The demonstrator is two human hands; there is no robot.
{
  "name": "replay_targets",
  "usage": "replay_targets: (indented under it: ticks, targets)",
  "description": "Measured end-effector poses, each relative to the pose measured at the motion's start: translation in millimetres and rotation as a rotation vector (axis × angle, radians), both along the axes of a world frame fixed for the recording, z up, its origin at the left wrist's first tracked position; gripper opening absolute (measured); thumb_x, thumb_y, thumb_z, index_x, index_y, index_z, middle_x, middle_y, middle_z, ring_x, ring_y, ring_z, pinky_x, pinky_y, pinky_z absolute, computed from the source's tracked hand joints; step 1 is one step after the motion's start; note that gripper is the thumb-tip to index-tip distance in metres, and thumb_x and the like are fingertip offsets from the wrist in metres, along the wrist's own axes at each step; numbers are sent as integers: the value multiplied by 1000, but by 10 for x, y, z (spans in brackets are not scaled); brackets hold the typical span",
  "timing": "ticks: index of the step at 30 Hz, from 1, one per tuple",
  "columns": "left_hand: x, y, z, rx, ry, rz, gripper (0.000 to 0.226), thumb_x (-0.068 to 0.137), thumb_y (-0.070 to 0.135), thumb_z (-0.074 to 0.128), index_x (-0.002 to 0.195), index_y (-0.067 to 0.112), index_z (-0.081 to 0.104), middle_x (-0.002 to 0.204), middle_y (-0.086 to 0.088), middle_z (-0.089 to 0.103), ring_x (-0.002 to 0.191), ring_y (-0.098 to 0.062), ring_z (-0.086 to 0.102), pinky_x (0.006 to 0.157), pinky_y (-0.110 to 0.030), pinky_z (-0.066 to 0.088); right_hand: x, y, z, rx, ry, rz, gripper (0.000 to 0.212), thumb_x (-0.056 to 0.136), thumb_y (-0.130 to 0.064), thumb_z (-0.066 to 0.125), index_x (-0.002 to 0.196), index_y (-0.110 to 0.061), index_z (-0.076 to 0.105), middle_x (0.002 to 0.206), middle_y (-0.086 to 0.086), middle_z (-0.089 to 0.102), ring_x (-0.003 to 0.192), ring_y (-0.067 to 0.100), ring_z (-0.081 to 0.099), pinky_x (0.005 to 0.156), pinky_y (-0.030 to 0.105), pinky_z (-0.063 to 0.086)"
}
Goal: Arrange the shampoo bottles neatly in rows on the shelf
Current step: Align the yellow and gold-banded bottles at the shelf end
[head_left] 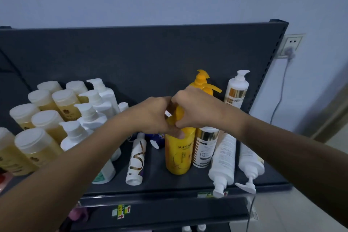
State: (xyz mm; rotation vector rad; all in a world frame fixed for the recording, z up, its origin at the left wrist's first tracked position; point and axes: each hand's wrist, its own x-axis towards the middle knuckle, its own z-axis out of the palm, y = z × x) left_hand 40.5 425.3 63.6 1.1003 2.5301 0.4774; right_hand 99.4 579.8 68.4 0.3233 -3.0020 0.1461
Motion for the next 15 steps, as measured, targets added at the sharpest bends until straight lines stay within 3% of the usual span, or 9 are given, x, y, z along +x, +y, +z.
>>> replay_targets:
  ticks: [4, 7, 9, 12, 15]
  targets:
    - [29, 132, -20, 67, 51, 21, 86, 56, 59, 93, 128, 28, 55, 113, 13, 67, 102, -11, 65, 86, -33, 56, 59, 148, 61, 15, -65, 21, 45, 73, -34, 84, 105, -12, 62, 80, -7, 56, 74, 12, 56, 52, 22, 40]
    - [11, 188, -44, 15, 123, 16, 55, 63, 58, 90, 103, 33, 62, 96, 12, 68, 93, -12, 67, 76, -33, 57, 184, 399, 58, -23, -94, 32, 65, 73, -43, 87, 126, -18, 61, 106, -3, 59, 101, 15, 56, 71, 24, 46]
    - [14, 206, -46, 6, 155, 16, 41, 67, 57, 88, 85, 34, 60, 85, 11, 65, 84, -10, 65, 65, -29, 53, 272, 541, -5, 16, -35, 27, 64, 77, -47, 83, 132, -20, 62, 119, 0, 57, 113, 16, 49, 89, 29, 46]
    - [26, 222, -38, 46, 191, 4, 37, 69, 51, 88, 73, 28, 60, 73, 7, 63, 70, -10, 62, 57, -24, 43, 341, 710, -96, 7, -45, -57, 51, 83, -45, 77, 126, -21, 67, 118, -1, 64, 111, 18, 55, 90, 32, 47]
    - [34, 239, -42, 113, 161, 6, 32, 70, 45, 88, 74, 21, 68, 71, 3, 66, 68, -12, 64, 57, -27, 49, 379, 833, -142, -113, -66, -118, 39, 82, -46, 77, 112, -21, 72, 100, -2, 72, 91, 19, 66, 79, 43, 56]
